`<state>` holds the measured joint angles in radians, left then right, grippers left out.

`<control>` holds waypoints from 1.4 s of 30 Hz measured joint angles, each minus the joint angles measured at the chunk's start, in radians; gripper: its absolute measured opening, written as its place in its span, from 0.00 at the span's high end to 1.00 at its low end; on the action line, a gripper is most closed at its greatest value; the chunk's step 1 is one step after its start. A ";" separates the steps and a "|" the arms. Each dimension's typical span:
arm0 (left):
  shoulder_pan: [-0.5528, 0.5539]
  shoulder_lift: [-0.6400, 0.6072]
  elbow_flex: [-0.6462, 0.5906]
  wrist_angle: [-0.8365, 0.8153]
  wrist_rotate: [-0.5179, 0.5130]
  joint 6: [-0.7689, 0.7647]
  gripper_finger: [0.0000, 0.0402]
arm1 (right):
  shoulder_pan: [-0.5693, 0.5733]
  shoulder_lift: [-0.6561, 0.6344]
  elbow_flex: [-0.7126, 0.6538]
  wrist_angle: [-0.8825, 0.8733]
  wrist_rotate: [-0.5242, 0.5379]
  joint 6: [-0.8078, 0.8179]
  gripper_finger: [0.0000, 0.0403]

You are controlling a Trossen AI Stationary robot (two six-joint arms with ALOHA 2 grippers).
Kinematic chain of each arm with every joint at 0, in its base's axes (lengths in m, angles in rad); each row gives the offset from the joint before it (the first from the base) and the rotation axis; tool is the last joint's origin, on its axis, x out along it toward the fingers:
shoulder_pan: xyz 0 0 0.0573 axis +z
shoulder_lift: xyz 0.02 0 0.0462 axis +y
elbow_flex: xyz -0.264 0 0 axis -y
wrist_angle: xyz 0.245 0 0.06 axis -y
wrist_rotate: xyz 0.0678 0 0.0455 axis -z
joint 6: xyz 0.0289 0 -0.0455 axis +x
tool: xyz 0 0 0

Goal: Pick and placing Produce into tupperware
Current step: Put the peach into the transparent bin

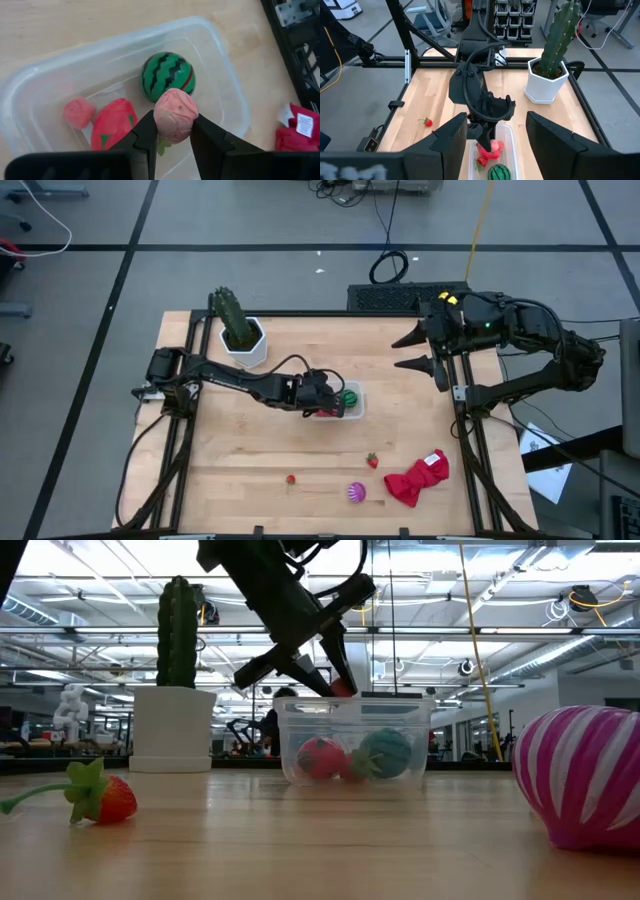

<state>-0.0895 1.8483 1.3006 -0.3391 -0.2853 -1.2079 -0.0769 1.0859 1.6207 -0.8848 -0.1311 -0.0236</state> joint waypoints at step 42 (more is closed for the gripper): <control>0.025 -0.050 0.243 -0.307 0.159 0.321 0.77 | 0.000 0.000 0.000 0.015 0.000 -0.049 0.51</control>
<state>-0.0648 1.7983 1.5436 -0.6459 -0.1264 -0.8872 -0.0769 1.0855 1.6207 -0.8699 -0.1310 -0.0731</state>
